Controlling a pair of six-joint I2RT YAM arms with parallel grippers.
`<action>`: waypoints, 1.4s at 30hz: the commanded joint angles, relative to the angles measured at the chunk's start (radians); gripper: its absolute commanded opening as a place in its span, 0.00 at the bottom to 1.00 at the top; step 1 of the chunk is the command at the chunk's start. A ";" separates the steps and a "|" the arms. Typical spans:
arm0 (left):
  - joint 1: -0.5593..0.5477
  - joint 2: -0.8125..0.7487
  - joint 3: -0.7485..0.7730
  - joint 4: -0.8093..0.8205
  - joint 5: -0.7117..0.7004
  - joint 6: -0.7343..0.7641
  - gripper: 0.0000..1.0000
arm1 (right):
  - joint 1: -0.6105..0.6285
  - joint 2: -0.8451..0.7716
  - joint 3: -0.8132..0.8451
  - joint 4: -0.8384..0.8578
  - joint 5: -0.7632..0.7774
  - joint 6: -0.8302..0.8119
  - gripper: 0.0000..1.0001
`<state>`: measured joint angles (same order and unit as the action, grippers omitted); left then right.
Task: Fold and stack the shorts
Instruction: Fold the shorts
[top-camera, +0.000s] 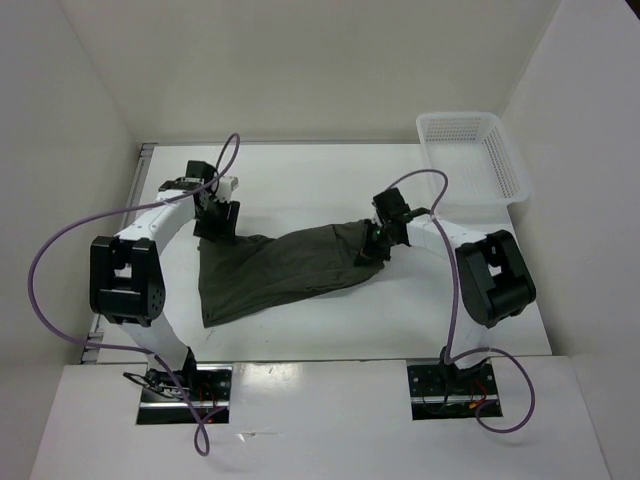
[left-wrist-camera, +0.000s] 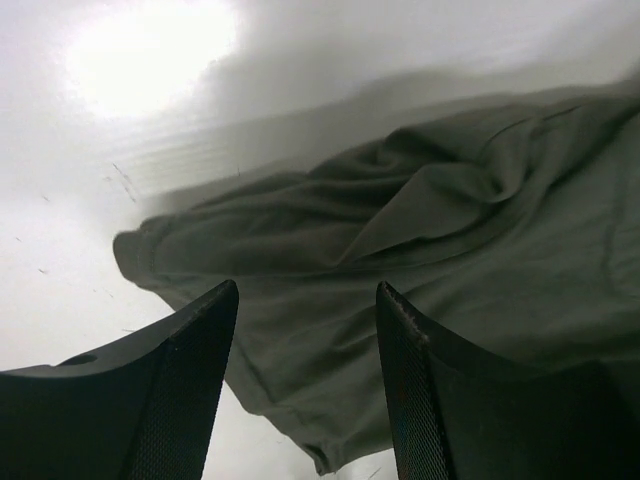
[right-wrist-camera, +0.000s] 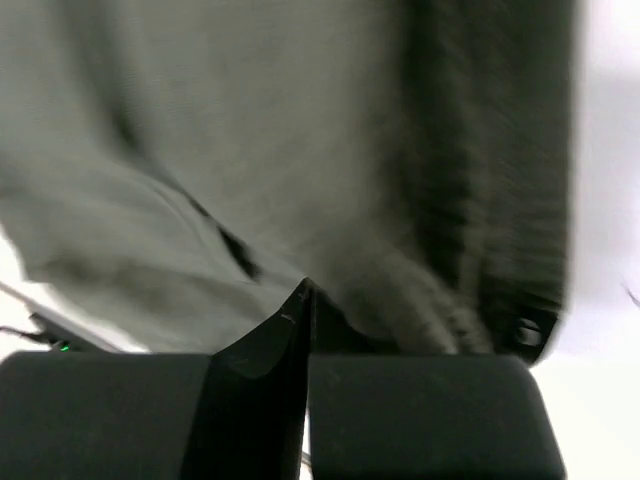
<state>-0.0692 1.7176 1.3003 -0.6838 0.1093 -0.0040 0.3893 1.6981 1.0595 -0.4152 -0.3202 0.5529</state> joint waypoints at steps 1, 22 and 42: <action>0.017 0.006 -0.030 0.070 -0.002 0.004 0.65 | -0.015 -0.005 -0.067 -0.004 0.055 0.059 0.00; 0.060 0.332 0.227 0.113 -0.056 0.004 0.62 | -0.188 -0.219 -0.144 0.056 0.126 0.044 0.30; 0.051 0.197 0.106 0.073 0.029 0.004 0.69 | -0.188 -0.180 -0.270 0.125 0.154 0.189 0.87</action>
<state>-0.0139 1.9034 1.4109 -0.6075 0.1337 -0.0036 0.1940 1.4784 0.7448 -0.3359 -0.2169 0.7212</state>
